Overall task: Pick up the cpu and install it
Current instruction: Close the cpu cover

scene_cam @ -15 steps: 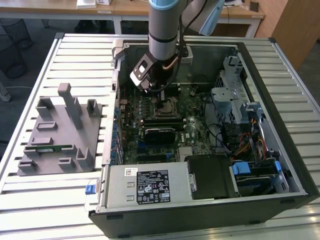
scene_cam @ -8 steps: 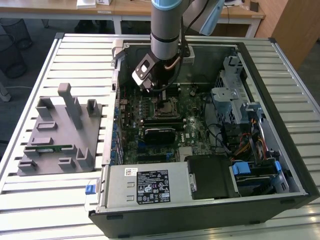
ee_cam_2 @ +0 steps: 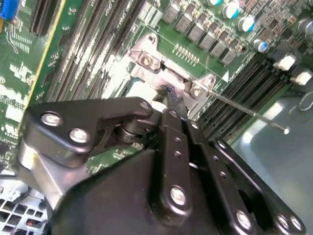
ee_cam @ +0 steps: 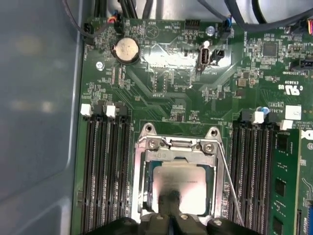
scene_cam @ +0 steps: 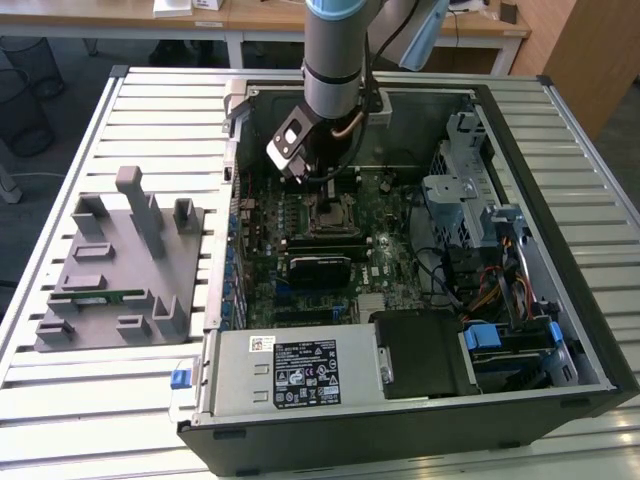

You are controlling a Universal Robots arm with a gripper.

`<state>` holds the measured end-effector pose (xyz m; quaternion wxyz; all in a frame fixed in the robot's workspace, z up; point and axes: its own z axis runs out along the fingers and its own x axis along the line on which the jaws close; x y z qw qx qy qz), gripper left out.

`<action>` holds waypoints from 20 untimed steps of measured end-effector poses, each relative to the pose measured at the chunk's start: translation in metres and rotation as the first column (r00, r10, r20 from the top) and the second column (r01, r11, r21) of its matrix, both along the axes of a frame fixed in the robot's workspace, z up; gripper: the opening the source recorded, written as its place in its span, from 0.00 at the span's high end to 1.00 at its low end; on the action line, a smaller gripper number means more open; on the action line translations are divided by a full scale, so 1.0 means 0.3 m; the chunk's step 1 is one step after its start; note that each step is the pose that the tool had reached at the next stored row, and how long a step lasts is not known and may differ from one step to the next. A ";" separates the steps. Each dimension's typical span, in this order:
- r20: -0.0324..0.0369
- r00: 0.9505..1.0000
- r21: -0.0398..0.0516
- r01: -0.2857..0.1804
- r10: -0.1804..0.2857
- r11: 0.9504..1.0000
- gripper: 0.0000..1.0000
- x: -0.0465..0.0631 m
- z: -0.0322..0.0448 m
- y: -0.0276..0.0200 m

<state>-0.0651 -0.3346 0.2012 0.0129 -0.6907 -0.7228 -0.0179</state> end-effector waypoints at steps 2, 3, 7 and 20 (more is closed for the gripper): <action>-0.001 1.000 -0.002 0.000 0.000 1.000 0.89 -0.001 0.015 -0.001; -0.001 1.000 -0.002 0.000 0.000 1.000 0.89 -0.001 0.023 -0.001; -0.001 1.000 -0.002 0.000 0.000 1.000 0.89 -0.001 0.056 -0.001; -0.001 1.000 -0.002 0.000 0.000 1.000 0.89 0.007 0.061 -0.011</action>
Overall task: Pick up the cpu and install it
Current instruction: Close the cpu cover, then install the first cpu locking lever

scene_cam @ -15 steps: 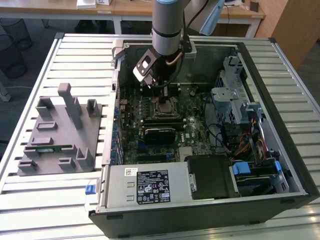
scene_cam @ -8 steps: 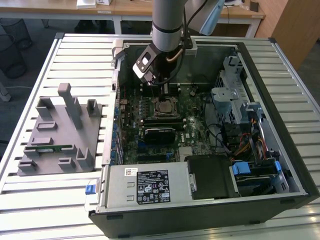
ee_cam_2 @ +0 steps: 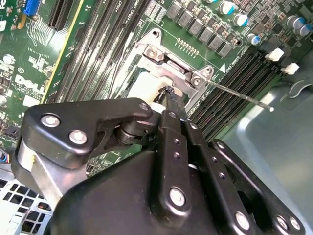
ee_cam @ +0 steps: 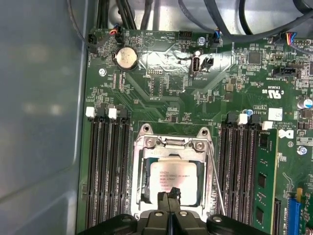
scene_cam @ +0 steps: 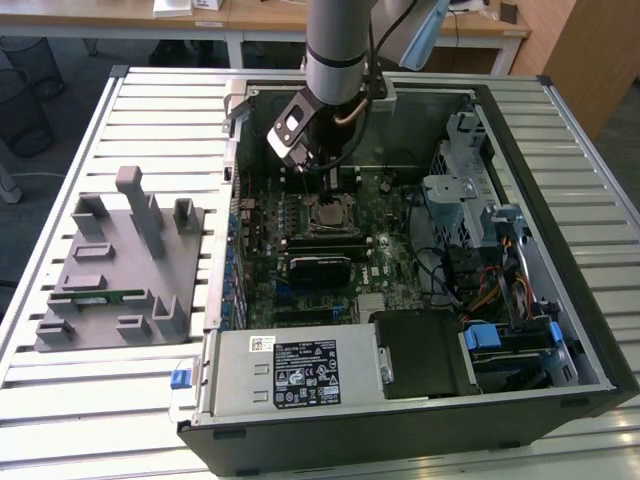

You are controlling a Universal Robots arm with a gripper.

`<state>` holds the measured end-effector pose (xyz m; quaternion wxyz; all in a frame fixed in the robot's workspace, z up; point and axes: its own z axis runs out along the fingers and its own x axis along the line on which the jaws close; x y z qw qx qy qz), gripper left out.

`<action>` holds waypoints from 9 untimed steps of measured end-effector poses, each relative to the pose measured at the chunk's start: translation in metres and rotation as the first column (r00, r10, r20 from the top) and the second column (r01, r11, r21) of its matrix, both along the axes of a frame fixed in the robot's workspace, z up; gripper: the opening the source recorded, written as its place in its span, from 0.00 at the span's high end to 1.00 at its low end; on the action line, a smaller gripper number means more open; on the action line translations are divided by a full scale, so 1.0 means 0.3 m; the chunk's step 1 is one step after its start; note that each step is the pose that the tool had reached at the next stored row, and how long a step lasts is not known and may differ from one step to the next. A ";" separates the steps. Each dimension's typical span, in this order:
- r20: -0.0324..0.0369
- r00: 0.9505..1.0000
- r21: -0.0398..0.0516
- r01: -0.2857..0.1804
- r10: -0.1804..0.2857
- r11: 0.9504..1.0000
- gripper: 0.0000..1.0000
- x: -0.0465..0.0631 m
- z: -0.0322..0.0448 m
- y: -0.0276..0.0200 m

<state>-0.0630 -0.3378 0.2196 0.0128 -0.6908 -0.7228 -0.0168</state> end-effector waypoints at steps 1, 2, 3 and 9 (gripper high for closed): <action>0.000 1.000 0.000 0.000 0.000 1.000 0.89 0.002 0.000 0.000; 0.000 1.000 0.000 0.000 0.000 1.000 0.89 0.003 0.000 0.000; 0.000 1.000 0.000 0.000 0.000 1.000 0.89 0.003 0.000 0.000; 0.000 1.000 0.000 0.000 0.000 1.000 0.89 0.011 -0.001 0.000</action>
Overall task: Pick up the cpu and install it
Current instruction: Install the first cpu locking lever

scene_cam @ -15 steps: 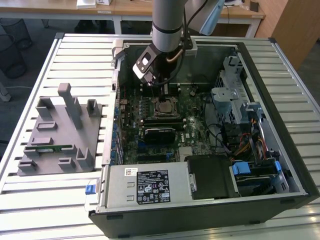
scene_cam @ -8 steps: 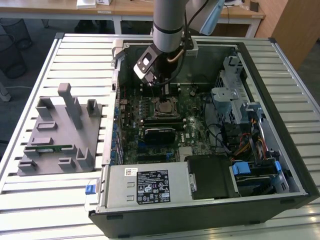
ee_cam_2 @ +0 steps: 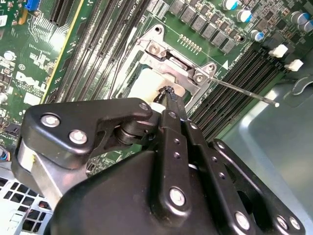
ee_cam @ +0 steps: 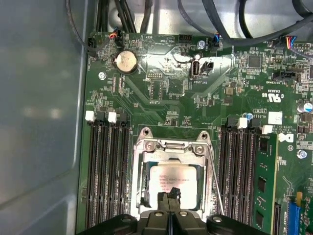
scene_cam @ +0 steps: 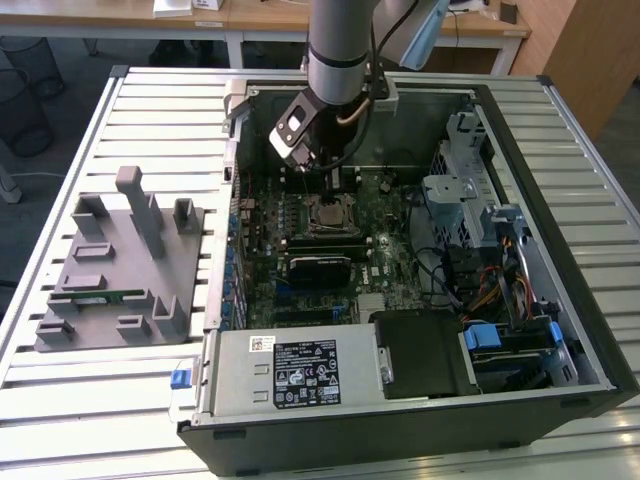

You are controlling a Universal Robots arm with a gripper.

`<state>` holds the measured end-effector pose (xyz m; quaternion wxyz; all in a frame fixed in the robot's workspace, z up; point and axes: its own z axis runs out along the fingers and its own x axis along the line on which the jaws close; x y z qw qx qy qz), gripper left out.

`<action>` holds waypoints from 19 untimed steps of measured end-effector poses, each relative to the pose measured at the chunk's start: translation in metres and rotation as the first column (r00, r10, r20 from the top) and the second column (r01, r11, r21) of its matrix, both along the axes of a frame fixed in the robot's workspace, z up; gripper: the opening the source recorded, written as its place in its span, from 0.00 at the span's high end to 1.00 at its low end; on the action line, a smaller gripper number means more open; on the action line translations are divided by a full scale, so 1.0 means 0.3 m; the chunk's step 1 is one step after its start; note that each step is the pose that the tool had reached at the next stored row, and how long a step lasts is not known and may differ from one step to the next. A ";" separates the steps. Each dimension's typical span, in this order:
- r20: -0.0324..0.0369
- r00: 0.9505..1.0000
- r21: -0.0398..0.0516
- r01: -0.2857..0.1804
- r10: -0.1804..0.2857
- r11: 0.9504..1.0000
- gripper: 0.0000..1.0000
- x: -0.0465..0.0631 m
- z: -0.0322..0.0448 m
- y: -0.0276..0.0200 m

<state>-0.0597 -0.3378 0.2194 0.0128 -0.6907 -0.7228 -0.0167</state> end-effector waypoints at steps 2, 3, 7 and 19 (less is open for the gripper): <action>0.000 1.000 0.000 0.000 0.000 1.000 0.89 0.003 0.000 0.000; 0.000 1.000 0.000 0.000 0.000 1.000 0.89 0.003 0.000 0.000; 0.000 1.000 0.000 0.000 0.000 1.000 0.89 0.004 0.011 0.000; 0.001 1.000 0.000 0.000 0.000 1.000 0.89 0.003 0.170 0.000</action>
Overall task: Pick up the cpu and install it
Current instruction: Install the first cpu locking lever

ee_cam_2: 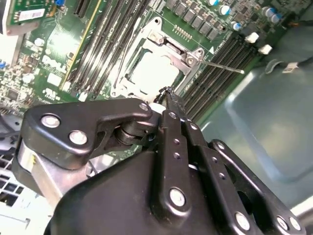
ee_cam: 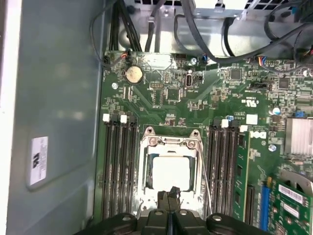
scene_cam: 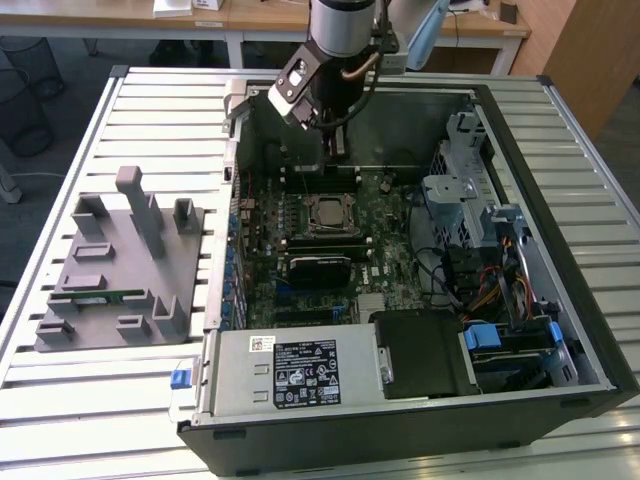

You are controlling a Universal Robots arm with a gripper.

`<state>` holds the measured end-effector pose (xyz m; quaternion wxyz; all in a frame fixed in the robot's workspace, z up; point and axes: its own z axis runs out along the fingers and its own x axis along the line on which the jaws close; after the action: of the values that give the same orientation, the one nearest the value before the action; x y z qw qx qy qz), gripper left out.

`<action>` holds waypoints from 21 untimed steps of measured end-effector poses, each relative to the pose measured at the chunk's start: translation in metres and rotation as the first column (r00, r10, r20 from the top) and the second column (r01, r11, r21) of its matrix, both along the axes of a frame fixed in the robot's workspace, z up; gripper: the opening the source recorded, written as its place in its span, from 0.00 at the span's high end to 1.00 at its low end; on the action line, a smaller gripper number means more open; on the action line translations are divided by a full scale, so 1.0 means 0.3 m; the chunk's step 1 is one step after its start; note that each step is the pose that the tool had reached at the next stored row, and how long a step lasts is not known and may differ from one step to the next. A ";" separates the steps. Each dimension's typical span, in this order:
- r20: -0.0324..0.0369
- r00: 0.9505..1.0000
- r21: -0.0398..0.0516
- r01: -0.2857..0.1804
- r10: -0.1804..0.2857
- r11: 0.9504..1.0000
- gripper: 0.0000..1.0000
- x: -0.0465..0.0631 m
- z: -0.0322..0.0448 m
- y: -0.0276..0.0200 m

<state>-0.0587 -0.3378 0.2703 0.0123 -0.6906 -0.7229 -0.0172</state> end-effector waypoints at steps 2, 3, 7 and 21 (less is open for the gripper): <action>0.000 1.000 0.000 -0.002 0.002 1.000 0.89 0.000 0.003 0.000; 0.000 1.000 0.000 -0.007 0.007 1.000 0.89 -0.001 0.003 0.000; 0.000 0.997 -0.001 -0.072 0.072 0.997 0.89 -0.001 0.003 0.000; 0.000 0.947 0.000 -0.322 0.322 0.947 0.89 -0.001 -0.005 0.000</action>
<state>-0.0591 -0.3378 0.2689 0.0146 -0.5635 -0.8258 -0.0150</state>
